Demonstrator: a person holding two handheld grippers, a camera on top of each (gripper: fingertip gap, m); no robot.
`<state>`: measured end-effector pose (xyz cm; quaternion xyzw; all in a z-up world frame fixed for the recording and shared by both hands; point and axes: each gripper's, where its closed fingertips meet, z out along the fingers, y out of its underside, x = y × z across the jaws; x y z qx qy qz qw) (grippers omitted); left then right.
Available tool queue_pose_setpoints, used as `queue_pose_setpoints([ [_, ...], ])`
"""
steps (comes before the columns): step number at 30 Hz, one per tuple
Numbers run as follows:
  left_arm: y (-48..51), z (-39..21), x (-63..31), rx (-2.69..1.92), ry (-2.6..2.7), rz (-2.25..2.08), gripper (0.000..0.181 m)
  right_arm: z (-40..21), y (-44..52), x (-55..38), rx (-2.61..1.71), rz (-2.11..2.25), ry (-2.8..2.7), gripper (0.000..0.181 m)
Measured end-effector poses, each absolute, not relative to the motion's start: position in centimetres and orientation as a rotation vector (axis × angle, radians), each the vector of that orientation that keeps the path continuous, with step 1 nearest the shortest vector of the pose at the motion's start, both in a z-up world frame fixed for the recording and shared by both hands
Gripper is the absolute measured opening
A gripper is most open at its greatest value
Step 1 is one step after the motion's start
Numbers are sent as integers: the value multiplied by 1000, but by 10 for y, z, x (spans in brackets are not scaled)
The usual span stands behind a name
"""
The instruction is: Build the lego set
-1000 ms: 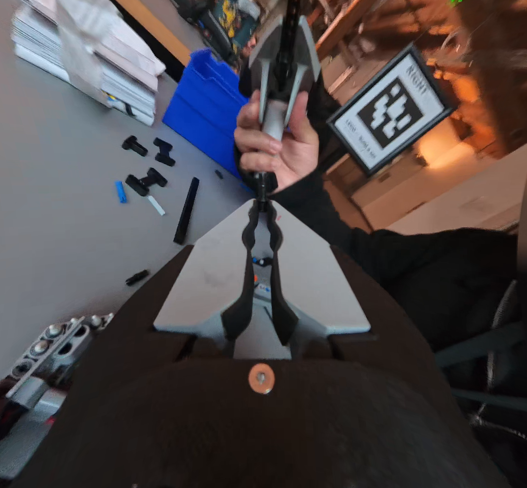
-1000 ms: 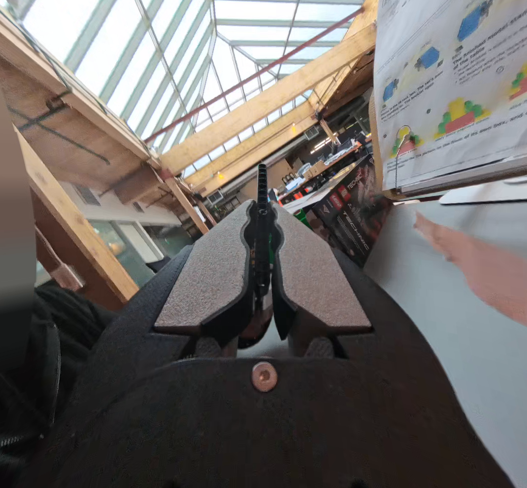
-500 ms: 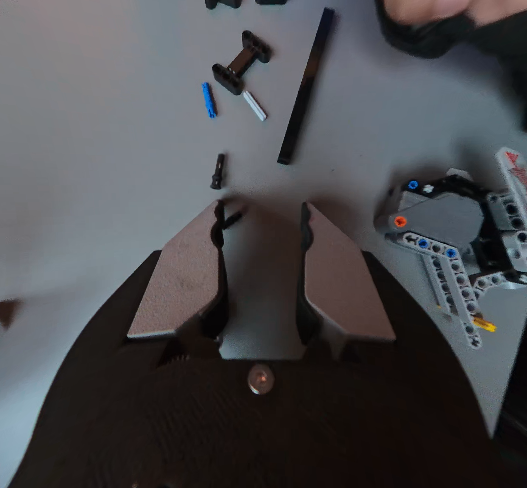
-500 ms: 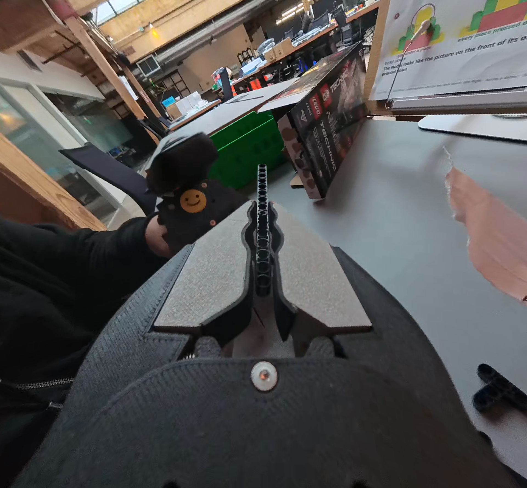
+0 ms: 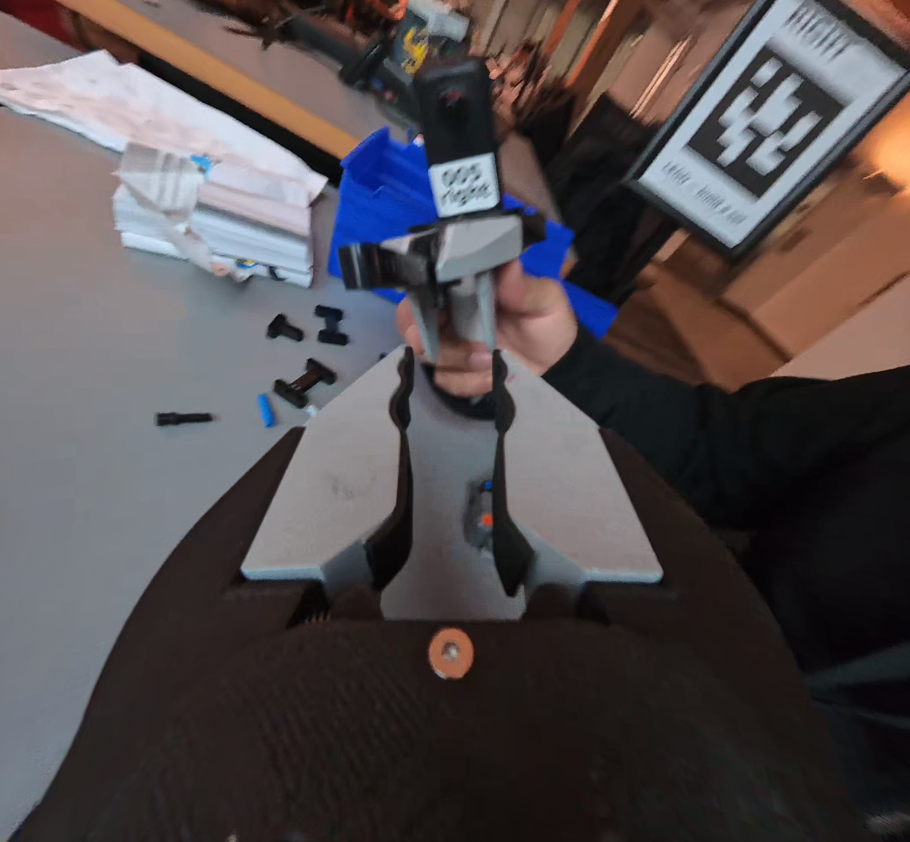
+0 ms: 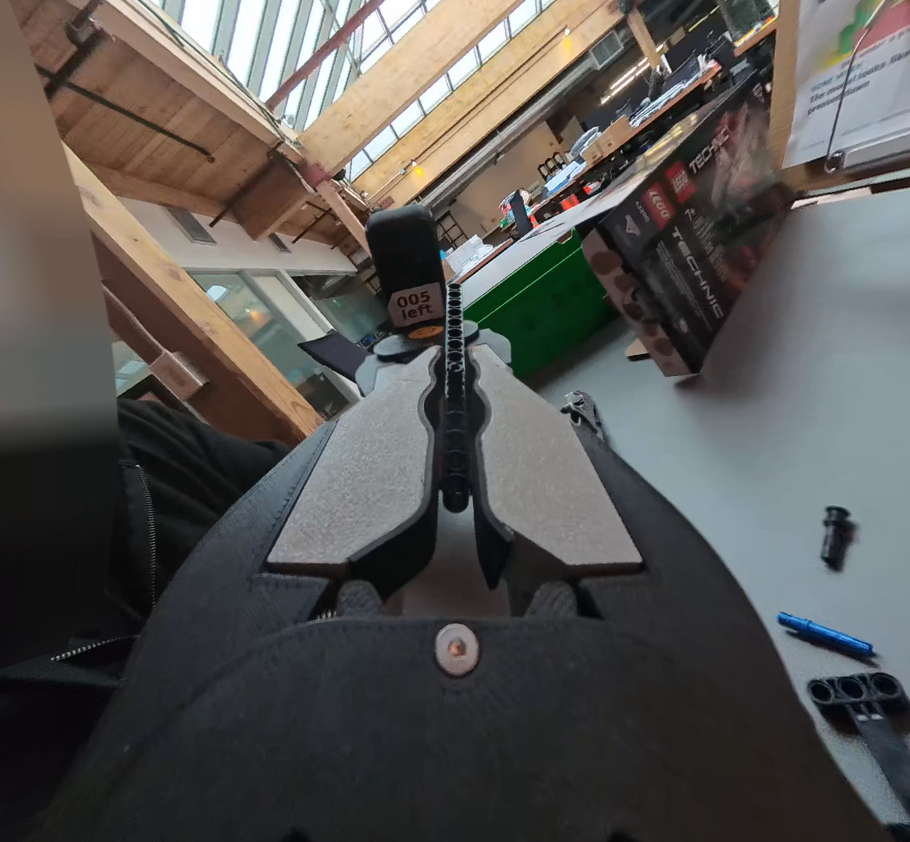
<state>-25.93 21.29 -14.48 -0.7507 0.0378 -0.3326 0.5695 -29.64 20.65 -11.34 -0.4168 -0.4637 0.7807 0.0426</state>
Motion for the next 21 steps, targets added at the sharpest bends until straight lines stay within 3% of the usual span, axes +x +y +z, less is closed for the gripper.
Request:
queue_pose_setpoints([
  [8, 210, -132, -267, -1638, -11, -931, 6, -116, 185, -299, -1237, 2400, -1440, 3],
  [17, 205, -123, -276, -1590, -38, -939, 6, -119, 198, -293, -1215, 2029, -1627, 10],
  [21, 206, -127, -272, -1621, -13, -926, 5, -119, 194, -290, -1200, 2108, -1648, 5],
])
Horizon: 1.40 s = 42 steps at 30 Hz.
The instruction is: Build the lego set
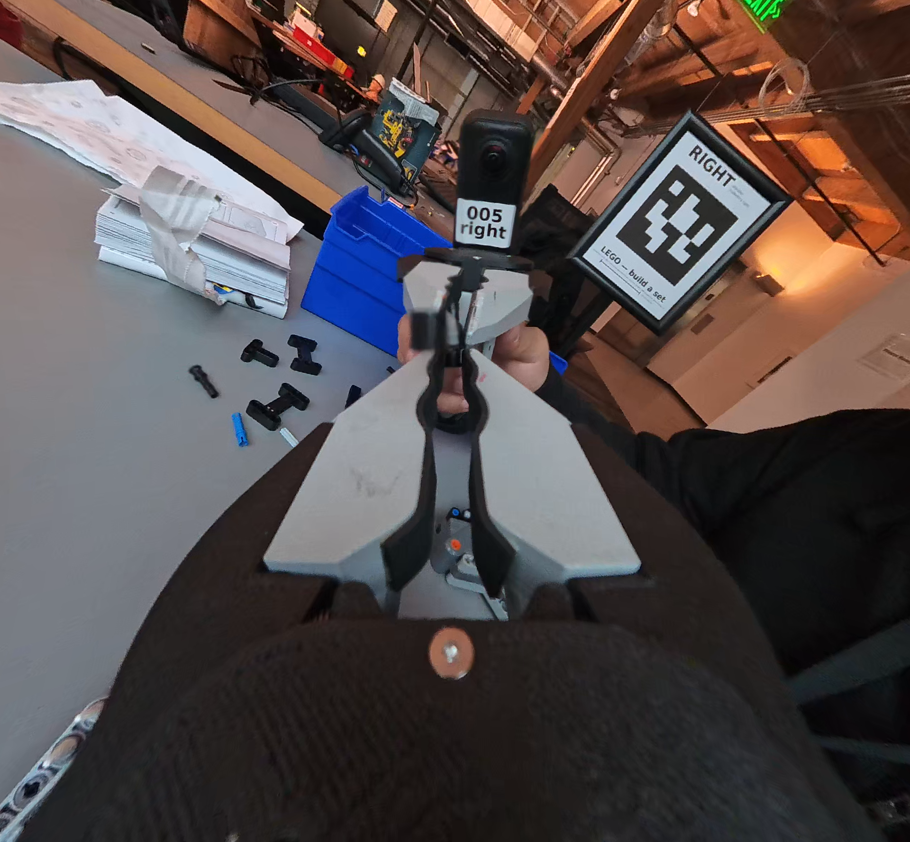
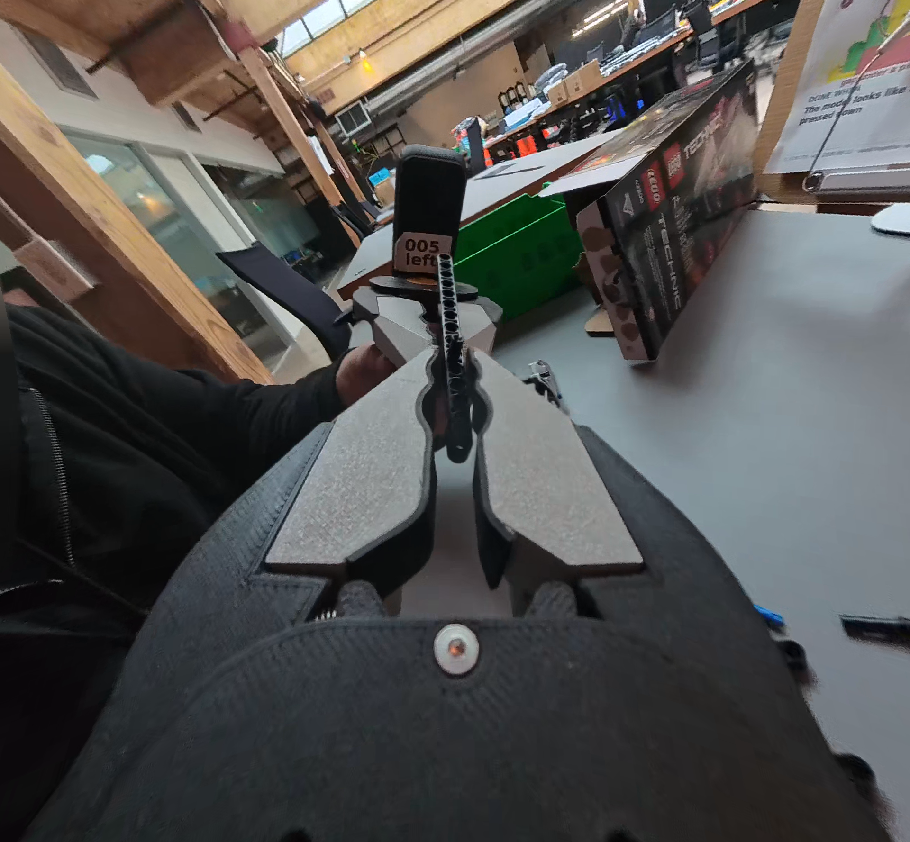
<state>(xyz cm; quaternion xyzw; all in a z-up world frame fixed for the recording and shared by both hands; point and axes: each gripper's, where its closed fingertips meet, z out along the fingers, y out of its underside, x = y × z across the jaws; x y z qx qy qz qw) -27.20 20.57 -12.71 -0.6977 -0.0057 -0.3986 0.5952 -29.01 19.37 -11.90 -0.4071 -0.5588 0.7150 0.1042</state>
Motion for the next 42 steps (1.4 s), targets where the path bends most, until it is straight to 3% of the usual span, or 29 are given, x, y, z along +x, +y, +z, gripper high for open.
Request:
queue_pose_setpoints([
  [22, 205, -123, -269, -1608, 4, -955, 4, -121, 199, -275, -1159, 2144, -1765, 3],
  [27, 205, -122, -270, -1605, 9, -935, 5, -123, 198, -273, -1146, 2137, -1808, 11],
  [31, 206, -123, -268, -1602, 7, -950, 4, -127, 196, -274, -1141, 2091, -1834, 4],
  [42, 203, -123, -273, -1599, -73, -963, 4, -114, 201, -286, -1239, 2298, -1478, 3],
])
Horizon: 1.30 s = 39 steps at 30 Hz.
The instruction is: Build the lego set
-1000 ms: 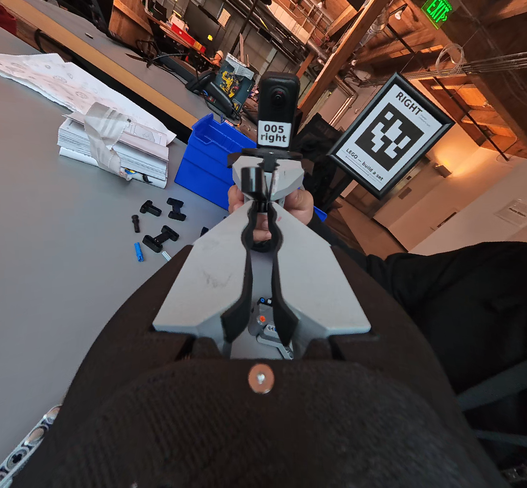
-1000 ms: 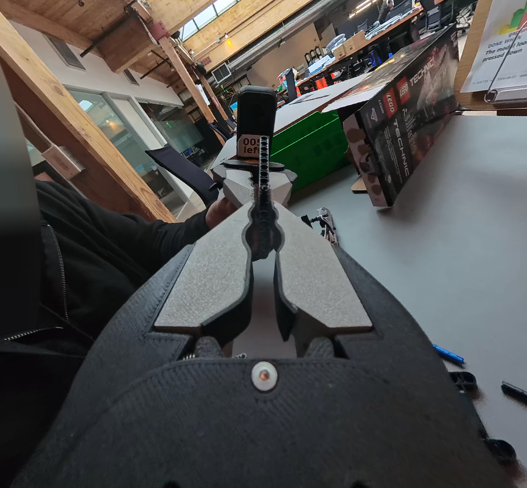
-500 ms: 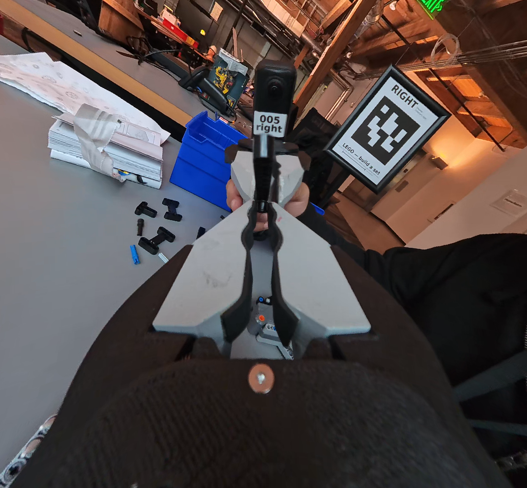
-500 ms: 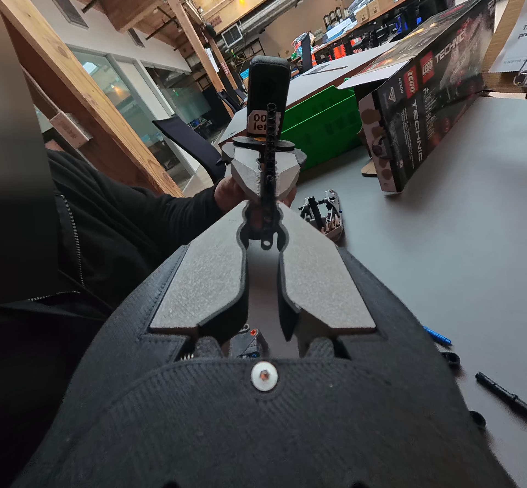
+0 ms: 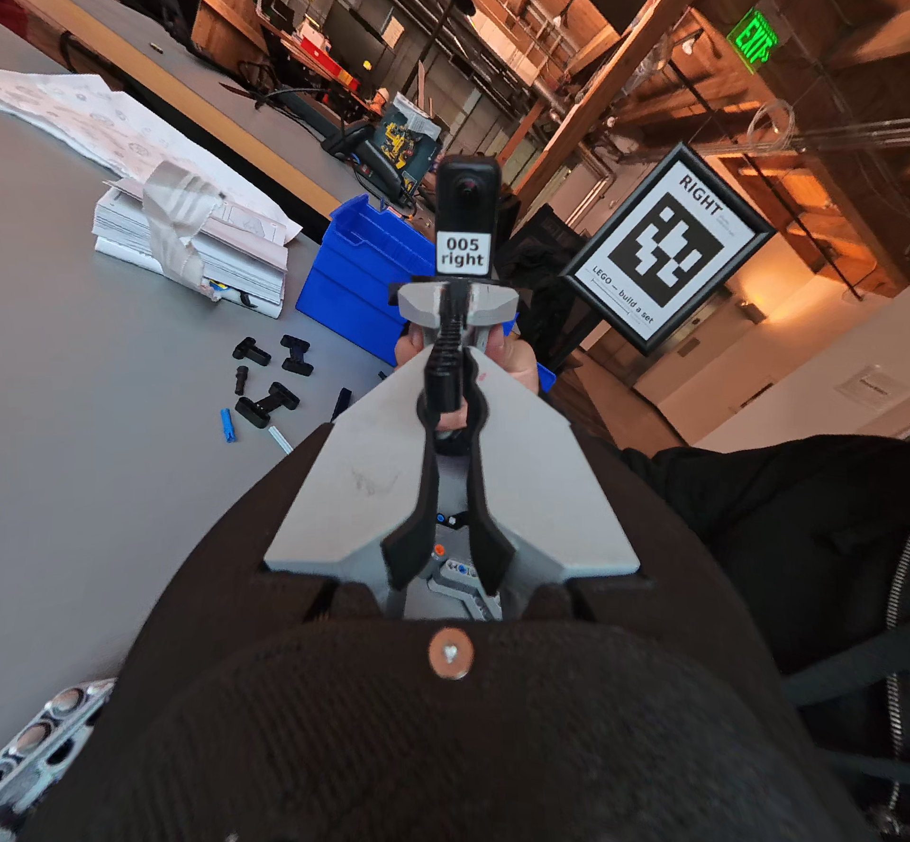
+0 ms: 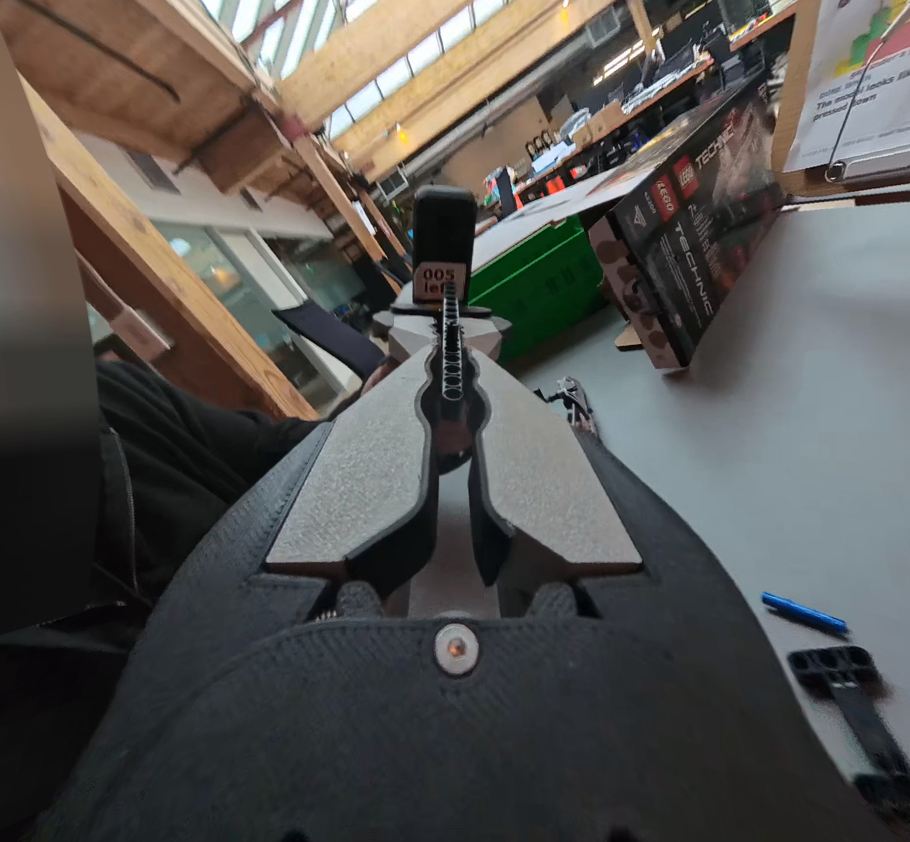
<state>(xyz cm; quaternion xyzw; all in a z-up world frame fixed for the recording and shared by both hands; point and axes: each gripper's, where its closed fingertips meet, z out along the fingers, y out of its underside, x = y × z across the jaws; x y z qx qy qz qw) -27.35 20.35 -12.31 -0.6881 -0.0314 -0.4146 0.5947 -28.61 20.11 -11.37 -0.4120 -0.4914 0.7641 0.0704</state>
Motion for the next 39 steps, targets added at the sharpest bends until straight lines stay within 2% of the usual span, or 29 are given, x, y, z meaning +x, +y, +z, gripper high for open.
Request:
queue_pose_setpoints([
  [4, 204, -132, -276, -1604, -134, -1020, 5, -117, 205, -294, -1310, 2347, -1324, 2],
  [6, 199, -128, -275, -1613, -78, -1060, 5, -114, 199, -292, -1245, 2276, -1453, 3],
  [9, 198, -135, -271, -1708, -16, -1000, 5, -125, 194, -282, -1139, 1880, -1805, 3],
  [11, 199, -136, -265, -1734, 8, -982, 5, -131, 196, -275, -1100, 1724, -1923, 11],
  [18, 205, -143, -271, -1765, -50, -942, 5, -148, 208, -283, -928, 976, -1980, 22],
  [21, 207, -149, -272, -1784, -79, -937, 5, -154, 216, -292, -833, 698, -1913, 21],
  [24, 208, -150, -277, -1778, -116, -924, 5, -156, 215, -297, -734, 534, -1854, 5],
  [27, 208, -155, -280, -1789, -150, -936, 4, -159, 217, -302, -660, 365, -1804, 5],
  [33, 206, -154, -279, -1764, -174, -1005, 5, -157, 217, -304, -569, 244, -1746, 6],
  [39, 207, -139, -282, -1676, -184, -964, 5, -145, 221, -307, -798, 459, -1638, 5],
])
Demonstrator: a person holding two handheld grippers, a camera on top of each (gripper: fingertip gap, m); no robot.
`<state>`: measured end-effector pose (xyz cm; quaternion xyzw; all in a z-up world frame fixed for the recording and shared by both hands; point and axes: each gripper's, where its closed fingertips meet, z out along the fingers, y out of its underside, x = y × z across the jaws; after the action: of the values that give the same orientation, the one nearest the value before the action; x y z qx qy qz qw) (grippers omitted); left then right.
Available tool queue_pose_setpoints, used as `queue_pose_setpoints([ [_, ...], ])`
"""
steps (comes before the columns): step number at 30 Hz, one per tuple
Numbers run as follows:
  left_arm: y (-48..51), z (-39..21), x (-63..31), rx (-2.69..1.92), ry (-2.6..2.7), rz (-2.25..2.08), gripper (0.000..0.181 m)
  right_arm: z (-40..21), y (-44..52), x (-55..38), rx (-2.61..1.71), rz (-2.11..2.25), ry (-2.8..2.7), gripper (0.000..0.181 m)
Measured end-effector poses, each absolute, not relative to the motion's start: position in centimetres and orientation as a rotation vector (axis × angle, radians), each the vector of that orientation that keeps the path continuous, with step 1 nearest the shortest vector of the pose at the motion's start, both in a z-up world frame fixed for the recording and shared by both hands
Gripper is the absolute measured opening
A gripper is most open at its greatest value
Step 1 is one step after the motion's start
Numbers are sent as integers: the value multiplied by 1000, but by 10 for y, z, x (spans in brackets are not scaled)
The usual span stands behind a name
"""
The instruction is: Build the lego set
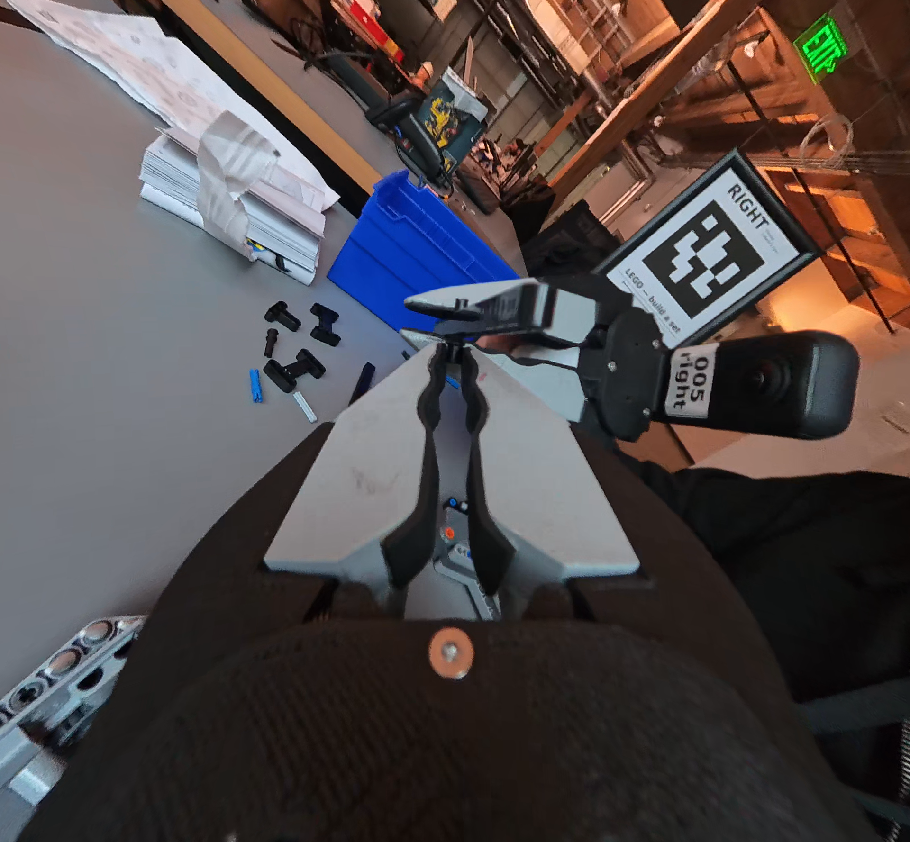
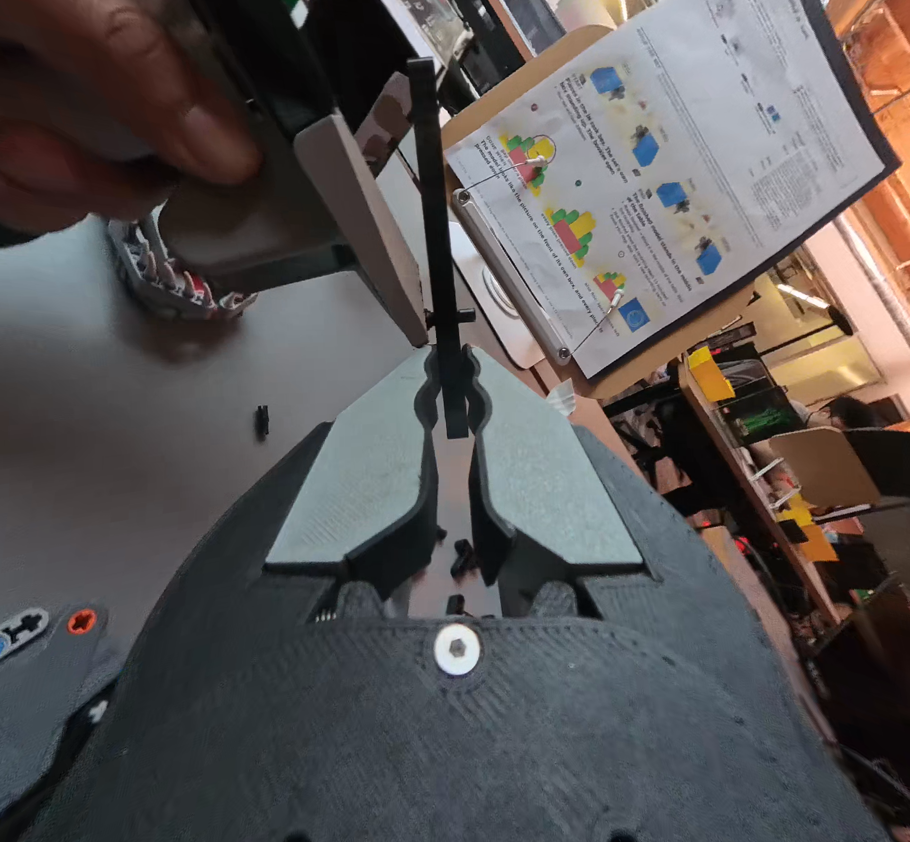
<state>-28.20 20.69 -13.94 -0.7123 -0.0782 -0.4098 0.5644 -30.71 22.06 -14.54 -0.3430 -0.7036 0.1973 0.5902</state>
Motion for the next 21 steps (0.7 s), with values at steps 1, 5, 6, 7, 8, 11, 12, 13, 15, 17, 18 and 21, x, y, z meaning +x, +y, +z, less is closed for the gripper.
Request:
queue_pose_setpoints([
  [1, 207, -138, -283, -1658, -196, -981, 4, -145, 221, -308, -823, 488, -1630, 5],
  [5, 210, -131, -285, -1581, -240, -1017, 4, -140, 224, -311, -881, 566, -1597, 5],
  [6, 211, -130, -285, -1566, -246, -1020, 4, -139, 225, -311, -885, 570, -1592, 5],
  [7, 211, -129, -285, -1559, -246, -1025, 4, -138, 225, -311, -894, 584, -1587, 5],
  [8, 211, -128, -286, -1557, -247, -1024, 4, -138, 226, -311, -906, 608, -1582, 5],
  [11, 210, -124, -286, -1544, -241, -1008, 4, -134, 225, -311, -908, 635, -1567, 5],
  [12, 211, -124, -286, -1543, -241, -994, 4, -135, 225, -312, -924, 667, -1567, 5],
  [13, 211, -123, -286, -1537, -246, -996, 4, -134, 226, -312, -944, 698, -1561, 5],
  [15, 208, -133, -278, -1585, -226, -1025, 3, -122, 264, -306, -1053, 643, -1416, 4],
  [17, 206, -138, -275, -1566, -244, -1062, 4, -100, 297, -292, -1152, 905, -1303, 3],
  [18, 207, -134, -279, -1542, -247, -1063, 4, -93, 302, -286, -1134, 953, -1286, 3],
  [21, 214, -147, -275, -1714, -140, -965, 4, -98, 290, -289, -1066, 836, -1368, 3],
])
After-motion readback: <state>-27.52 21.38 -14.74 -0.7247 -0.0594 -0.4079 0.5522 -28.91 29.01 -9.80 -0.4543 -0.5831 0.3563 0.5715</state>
